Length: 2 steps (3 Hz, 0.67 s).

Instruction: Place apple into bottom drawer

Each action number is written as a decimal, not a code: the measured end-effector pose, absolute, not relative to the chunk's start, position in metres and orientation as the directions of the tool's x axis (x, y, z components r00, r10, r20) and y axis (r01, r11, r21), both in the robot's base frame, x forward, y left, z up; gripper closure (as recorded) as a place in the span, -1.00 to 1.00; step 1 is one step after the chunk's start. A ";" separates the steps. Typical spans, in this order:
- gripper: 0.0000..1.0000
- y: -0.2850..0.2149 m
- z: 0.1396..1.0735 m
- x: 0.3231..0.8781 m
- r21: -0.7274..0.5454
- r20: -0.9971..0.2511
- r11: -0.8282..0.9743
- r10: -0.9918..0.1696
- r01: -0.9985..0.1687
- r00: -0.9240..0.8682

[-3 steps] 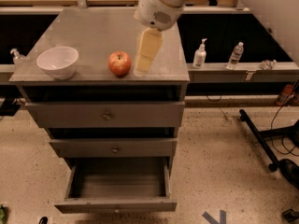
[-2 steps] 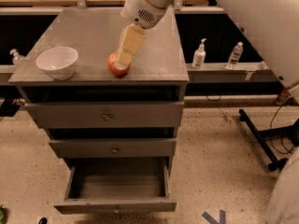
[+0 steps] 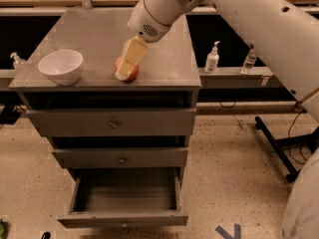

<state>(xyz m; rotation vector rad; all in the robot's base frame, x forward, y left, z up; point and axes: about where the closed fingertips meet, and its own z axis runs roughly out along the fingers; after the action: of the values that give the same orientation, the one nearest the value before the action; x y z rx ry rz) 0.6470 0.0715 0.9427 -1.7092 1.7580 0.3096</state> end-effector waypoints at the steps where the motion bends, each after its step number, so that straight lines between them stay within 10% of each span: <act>1: -1.00 0.072 0.923 0.661 -0.263 -0.635 0.190 -0.773 -0.946 0.021; 2: -1.00 0.071 0.886 0.679 -0.227 -0.698 0.317 -0.712 -0.921 -0.073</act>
Offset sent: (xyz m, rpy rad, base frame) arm 0.0715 -0.0030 -0.0853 0.2876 -0.0294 -0.3429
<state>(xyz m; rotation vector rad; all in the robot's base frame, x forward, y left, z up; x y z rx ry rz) 0.6795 0.0714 0.8858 -1.4526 1.8406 0.3554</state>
